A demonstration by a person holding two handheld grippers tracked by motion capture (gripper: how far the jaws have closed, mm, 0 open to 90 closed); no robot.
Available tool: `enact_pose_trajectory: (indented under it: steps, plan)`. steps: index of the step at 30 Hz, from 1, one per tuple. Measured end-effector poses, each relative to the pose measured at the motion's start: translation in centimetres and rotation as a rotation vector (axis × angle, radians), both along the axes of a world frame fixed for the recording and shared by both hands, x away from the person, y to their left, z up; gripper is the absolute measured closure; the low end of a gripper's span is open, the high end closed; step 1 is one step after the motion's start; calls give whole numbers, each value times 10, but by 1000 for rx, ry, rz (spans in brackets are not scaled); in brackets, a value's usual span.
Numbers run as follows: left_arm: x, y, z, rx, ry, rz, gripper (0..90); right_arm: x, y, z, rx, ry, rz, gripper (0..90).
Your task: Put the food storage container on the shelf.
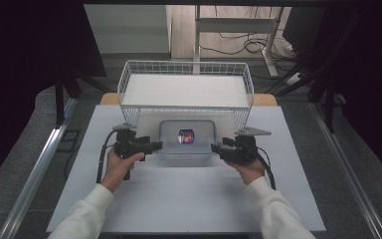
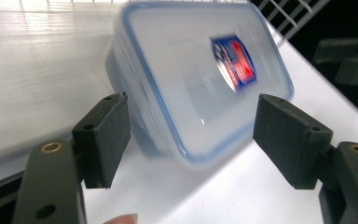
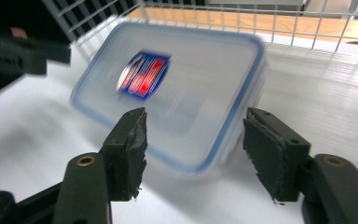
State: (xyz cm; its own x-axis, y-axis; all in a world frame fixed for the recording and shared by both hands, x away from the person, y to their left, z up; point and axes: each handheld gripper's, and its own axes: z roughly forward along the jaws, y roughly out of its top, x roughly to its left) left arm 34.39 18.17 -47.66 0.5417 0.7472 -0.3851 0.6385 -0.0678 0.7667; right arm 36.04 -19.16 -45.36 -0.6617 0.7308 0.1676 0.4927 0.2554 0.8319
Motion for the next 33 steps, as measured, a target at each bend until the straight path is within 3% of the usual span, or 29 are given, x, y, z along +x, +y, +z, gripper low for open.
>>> enact_pose_trajectory:
  steps: [2, 7, 11, 16, 21, 28, 33]
  plan:
    - [-15, -1, 1, 21, -21, -14, 266, -10, -2, 0, -38, -21, 15, 462]
    - [-47, -3, -2, 70, -28, -52, 263, -27, 1, -7, -96, -10, 70, 611]
    - [-66, -2, -5, 98, -29, -75, 263, -31, 17, -19, -192, -2, 138, 754]
    - [-86, 2, -8, 126, -36, -84, 263, -33, 40, -29, -268, -15, 203, 873]
    - [-99, 5, -11, 143, -37, -94, 262, -26, 60, -38, -318, -17, 214, 888]
    - [-106, 3, -16, 157, -31, -118, 259, -11, 91, -56, -383, -14, 211, 889]
    - [-106, 4, -15, 152, -33, -117, 258, -1, 99, -58, -387, -20, 174, 890]
